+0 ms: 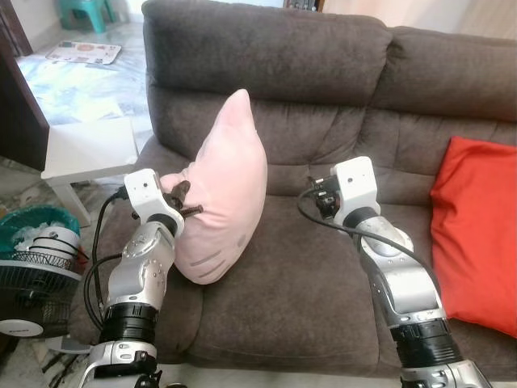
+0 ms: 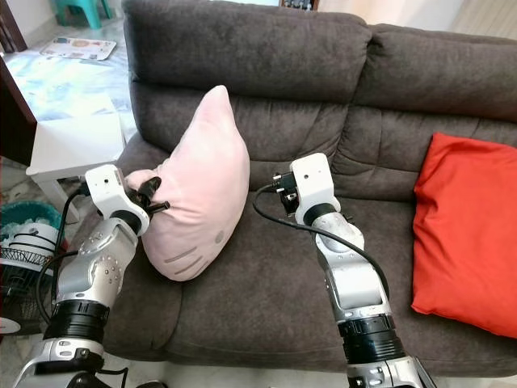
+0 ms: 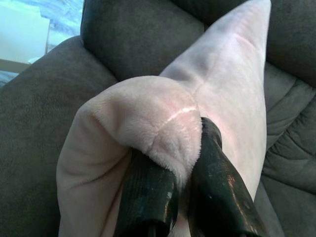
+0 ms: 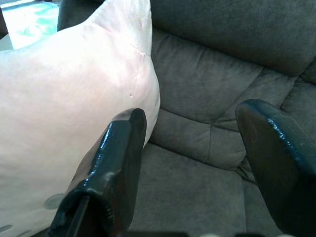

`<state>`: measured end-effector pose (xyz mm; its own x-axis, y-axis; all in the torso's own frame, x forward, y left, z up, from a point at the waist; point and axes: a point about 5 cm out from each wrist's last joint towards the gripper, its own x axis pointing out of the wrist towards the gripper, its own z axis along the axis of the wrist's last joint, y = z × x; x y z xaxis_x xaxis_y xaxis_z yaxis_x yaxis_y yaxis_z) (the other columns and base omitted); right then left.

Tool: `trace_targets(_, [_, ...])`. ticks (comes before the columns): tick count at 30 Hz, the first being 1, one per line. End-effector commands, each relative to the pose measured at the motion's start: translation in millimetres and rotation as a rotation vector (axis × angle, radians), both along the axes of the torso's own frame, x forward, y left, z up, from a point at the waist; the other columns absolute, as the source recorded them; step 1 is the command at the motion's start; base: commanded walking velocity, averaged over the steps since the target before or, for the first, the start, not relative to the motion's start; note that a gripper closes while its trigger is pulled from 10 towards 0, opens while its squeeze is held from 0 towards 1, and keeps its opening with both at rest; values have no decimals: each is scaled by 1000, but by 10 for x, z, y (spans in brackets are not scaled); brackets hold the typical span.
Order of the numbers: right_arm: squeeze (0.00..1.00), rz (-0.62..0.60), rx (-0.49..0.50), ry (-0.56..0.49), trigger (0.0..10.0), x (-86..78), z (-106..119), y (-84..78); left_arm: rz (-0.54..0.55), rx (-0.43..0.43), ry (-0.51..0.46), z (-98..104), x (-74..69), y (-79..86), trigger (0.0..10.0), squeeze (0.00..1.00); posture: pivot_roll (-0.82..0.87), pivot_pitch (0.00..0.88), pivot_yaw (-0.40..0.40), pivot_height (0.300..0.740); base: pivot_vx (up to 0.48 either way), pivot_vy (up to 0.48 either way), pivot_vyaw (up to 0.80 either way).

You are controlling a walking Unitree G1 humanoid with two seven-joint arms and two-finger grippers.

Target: Move the pillow to the sofa from floor

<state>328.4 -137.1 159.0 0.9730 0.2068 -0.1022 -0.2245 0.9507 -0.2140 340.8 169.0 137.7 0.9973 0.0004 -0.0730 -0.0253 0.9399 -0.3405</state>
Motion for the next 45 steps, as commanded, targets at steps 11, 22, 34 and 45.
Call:
trace_targets(11, [0,1,2,-11,10000,-11,36,-23,54,37,-103,245,-12,94,10000,937,111,64,-122,740,0,0,0])
trace_targets(22, [0,-1,-4,-6,10000,-6,34,-28,186,-116,-133,364,67,161,10000,969,109,64,-126,740,0,0,0])
trace_targets(34, [0,0,-4,-9,10000,-2,40,-27,72,189,-220,543,-50,49,10000,937,111,64,-126,740,0,0,0])
trace_targets(45, [0,-39,122,-90,10000,-79,86,-98,-151,655,-393,623,-377,-294,10000,0,119,65,-110,740,0,0,0])
